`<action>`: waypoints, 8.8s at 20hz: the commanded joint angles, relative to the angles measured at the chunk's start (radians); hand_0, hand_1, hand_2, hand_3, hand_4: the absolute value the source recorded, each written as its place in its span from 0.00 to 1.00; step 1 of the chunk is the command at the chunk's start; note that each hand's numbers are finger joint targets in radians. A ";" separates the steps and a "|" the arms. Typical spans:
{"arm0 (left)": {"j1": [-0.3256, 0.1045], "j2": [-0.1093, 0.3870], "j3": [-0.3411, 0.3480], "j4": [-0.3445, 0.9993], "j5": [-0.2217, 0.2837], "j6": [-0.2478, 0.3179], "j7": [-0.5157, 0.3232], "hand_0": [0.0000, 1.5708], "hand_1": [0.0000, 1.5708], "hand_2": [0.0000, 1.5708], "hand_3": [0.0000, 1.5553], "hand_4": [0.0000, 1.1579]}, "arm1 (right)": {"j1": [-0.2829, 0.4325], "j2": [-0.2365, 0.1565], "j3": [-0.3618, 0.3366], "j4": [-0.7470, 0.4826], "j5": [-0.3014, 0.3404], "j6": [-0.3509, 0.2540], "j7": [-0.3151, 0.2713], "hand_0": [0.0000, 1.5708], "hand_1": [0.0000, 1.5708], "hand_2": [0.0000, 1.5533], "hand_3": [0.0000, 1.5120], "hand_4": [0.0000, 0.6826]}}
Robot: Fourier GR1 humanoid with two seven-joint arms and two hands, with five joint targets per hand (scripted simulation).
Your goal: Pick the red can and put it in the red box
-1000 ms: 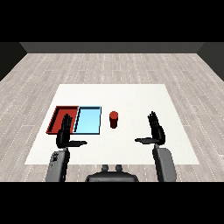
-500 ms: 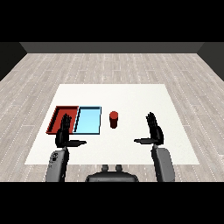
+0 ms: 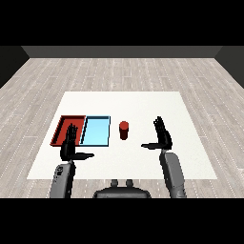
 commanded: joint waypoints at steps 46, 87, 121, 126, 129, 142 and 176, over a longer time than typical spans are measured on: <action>-0.008 -0.010 0.028 -0.034 0.043 -0.011 0.042 0.00 0.00 0.00 0.00 0.00 | -0.385 0.029 0.360 0.669 -0.401 -0.226 -0.289 0.00 0.00 0.00 0.00 0.00; 0.006 0.004 0.068 0.003 0.051 -0.028 -0.024 0.00 0.00 0.00 0.00 0.00 | -0.719 0.029 0.781 1.067 -0.927 -0.466 -0.278 0.63 0.63 0.71 0.67 0.30; 0.088 -0.070 -0.130 -0.111 -0.051 0.021 0.048 0.00 0.00 0.00 0.00 0.00 | -0.771 -0.096 0.878 0.808 -0.768 -0.715 -0.202 0.97 0.97 0.94 0.91 0.83; 0.136 -0.070 -0.187 -0.269 -0.023 -0.022 0.217 0.00 0.00 0.00 0.00 0.00 | -0.731 -0.225 0.883 0.596 -0.717 -0.794 -0.151 0.98 0.98 0.94 0.92 0.84; 0.009 -0.071 -0.259 -0.200 -0.031 0.049 0.280 0.00 0.00 0.00 0.00 0.00 | -0.659 -0.305 0.896 0.426 -0.680 -0.847 -0.114 0.97 0.97 0.94 0.92 0.83; -0.093 -0.072 -0.462 -0.181 -0.095 0.239 0.441 0.00 0.00 0.00 0.00 0.00 | -0.466 -0.516 0.836 -0.054 -0.486 -0.960 0.062 0.95 0.95 0.93 0.92 0.86; -0.281 -0.072 -0.523 0.096 0.056 0.353 0.467 0.00 0.00 0.00 0.00 0.00 | -0.330 -0.184 0.597 -0.213 0.087 -0.711 0.334 0.94 0.94 0.93 0.91 0.81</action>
